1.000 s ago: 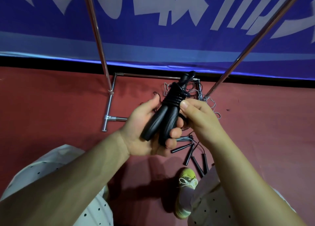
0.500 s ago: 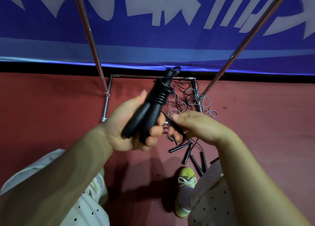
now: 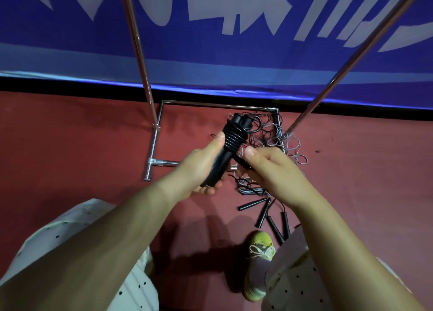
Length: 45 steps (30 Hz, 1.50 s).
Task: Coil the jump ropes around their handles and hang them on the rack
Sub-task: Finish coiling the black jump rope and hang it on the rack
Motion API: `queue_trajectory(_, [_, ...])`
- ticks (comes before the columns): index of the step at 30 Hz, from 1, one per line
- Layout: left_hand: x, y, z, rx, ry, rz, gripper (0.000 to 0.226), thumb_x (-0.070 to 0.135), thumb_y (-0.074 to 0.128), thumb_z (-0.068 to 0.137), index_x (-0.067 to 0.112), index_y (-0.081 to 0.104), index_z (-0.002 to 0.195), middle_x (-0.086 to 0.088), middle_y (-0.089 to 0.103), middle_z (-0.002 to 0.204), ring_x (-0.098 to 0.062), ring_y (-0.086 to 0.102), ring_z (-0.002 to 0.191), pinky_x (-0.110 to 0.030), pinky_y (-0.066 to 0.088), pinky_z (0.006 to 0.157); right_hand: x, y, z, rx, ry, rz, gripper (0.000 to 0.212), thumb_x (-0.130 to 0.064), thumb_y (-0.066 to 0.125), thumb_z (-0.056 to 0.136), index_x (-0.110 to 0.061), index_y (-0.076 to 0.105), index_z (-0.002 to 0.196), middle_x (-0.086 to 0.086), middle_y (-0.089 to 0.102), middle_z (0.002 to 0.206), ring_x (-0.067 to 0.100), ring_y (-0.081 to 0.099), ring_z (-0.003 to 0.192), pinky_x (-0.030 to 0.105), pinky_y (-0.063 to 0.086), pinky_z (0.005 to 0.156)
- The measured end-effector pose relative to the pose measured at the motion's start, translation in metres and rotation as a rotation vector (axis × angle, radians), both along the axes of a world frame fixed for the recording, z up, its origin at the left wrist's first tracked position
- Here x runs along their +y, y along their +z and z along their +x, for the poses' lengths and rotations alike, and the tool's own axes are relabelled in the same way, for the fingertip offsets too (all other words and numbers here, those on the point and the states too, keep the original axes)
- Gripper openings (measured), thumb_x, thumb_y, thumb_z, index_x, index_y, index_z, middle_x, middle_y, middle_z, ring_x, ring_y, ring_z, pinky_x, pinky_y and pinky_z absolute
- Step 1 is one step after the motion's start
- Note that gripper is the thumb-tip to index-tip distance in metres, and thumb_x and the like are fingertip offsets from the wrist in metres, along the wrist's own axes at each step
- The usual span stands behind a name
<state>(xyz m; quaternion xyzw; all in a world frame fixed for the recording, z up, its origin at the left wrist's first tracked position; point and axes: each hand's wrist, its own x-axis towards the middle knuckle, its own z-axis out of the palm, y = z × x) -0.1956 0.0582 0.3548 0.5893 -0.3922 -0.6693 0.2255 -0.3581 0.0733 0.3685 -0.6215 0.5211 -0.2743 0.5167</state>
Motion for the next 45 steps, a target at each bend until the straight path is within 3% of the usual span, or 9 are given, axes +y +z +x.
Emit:
queue_trajectory(7, [0.000, -0.005, -0.002, -0.150, -0.044, -0.238, 0.036, 0.032, 0.029, 0.102, 0.012, 0.051, 0.082, -0.012, 0.050, 0.073, -0.020, 0.046, 0.071, -0.033, 0.036, 0.067, -0.004, -0.007, 0.009, -0.085, -0.107, 0.122, 0.065, -0.061, 0.034, 0.084, -0.004, 0.061, 0.065, 0.001, 0.036, 0.048, 0.017, 0.029, 0.049, 0.030, 0.021, 0.052])
queue_trajectory(11, [-0.001, -0.009, 0.007, -0.019, -0.136, -0.275, 0.021, 0.034, 0.039, 0.102, 0.028, 0.059, 0.105, 0.008, 0.064, 0.100, -0.005, 0.056, 0.095, -0.022, 0.041, 0.089, -0.004, -0.007, 0.009, -0.034, -0.111, 0.127, 0.059, -0.061, 0.035, 0.084, -0.012, 0.061, 0.063, 0.001, 0.033, 0.050, 0.016, 0.027, 0.049, 0.028, 0.020, 0.050])
queue_trajectory(15, [-0.002, -0.010, 0.012, 0.054, -0.154, -0.293, 0.009, 0.025, 0.063, 0.090, 0.020, 0.057, 0.095, 0.004, 0.062, 0.081, -0.002, 0.055, 0.067, -0.020, 0.041, 0.064, -0.005, -0.008, 0.012, 0.007, -0.109, 0.099, 0.059, -0.059, 0.042, 0.085, -0.004, 0.057, 0.068, -0.013, 0.032, 0.043, 0.004, 0.026, 0.042, 0.019, 0.022, 0.047])
queue_trajectory(21, [-0.001, -0.007, 0.008, 0.120, -0.131, -0.280, 0.010, 0.024, 0.067, 0.088, 0.018, 0.059, 0.088, 0.005, 0.064, 0.073, -0.003, 0.056, 0.063, -0.018, 0.040, 0.062, -0.006, -0.007, 0.014, 0.043, -0.164, 0.061, 0.053, -0.051, 0.042, 0.094, -0.012, 0.053, 0.061, -0.012, 0.036, 0.042, 0.004, 0.029, 0.042, 0.023, 0.023, 0.051])
queue_trajectory(24, [0.000, -0.005, 0.009, 0.417, -0.096, 0.086, 0.043, 0.056, 0.055, 0.079, 0.016, 0.066, 0.091, -0.007, 0.066, 0.078, -0.023, 0.061, 0.069, -0.031, 0.047, 0.069, -0.007, -0.009, 0.014, 0.045, -0.169, 0.039, 0.063, -0.054, 0.038, 0.090, 0.000, 0.055, 0.063, -0.011, 0.033, 0.042, 0.006, 0.026, 0.043, 0.024, 0.022, 0.049])
queue_trajectory(26, [0.005, 0.001, 0.010, 0.647, -0.142, 0.391, 0.064, 0.065, 0.039, 0.077, 0.010, 0.069, 0.084, -0.014, 0.067, 0.074, -0.028, 0.065, 0.062, -0.033, 0.055, 0.062, -0.007, -0.007, 0.011, 0.033, -0.169, 0.030, 0.062, -0.044, 0.037, 0.100, -0.013, 0.056, 0.050, -0.010, 0.035, 0.038, 0.005, 0.029, 0.039, 0.019, 0.024, 0.045])
queue_trajectory(29, [0.014, 0.000, 0.007, 0.779, -0.192, 0.481, 0.073, 0.070, 0.029, 0.079, 0.009, 0.070, 0.078, -0.011, 0.065, 0.069, -0.024, 0.064, 0.056, -0.032, 0.056, 0.056, -0.007, -0.002, 0.008, 0.007, -0.149, 0.039, 0.058, -0.033, 0.032, 0.104, -0.019, 0.047, 0.049, -0.008, 0.040, 0.036, 0.003, 0.031, 0.036, 0.016, 0.025, 0.042])
queue_trajectory(41, [0.002, 0.000, 0.008, 0.453, -0.199, 0.262, 0.065, 0.064, 0.027, 0.083, 0.008, 0.058, 0.076, -0.005, 0.051, 0.058, -0.016, 0.044, 0.042, -0.023, 0.029, 0.044, -0.015, -0.018, -0.004, 0.062, -0.036, 0.216, 0.073, -0.060, 0.027, 0.098, 0.006, 0.059, 0.095, 0.000, 0.047, 0.057, 0.013, 0.039, 0.045, 0.021, 0.031, 0.041])
queue_trajectory(45, [-0.001, 0.008, 0.014, 0.502, -0.146, 0.203, 0.062, 0.062, 0.034, 0.073, 0.005, 0.057, 0.076, -0.007, 0.050, 0.055, -0.017, 0.043, 0.039, -0.021, 0.032, 0.042, -0.013, -0.018, -0.007, -0.074, 0.085, 0.181, 0.044, -0.053, 0.041, 0.087, -0.011, 0.054, 0.088, 0.009, 0.046, 0.069, 0.015, 0.042, 0.055, 0.024, 0.035, 0.050])
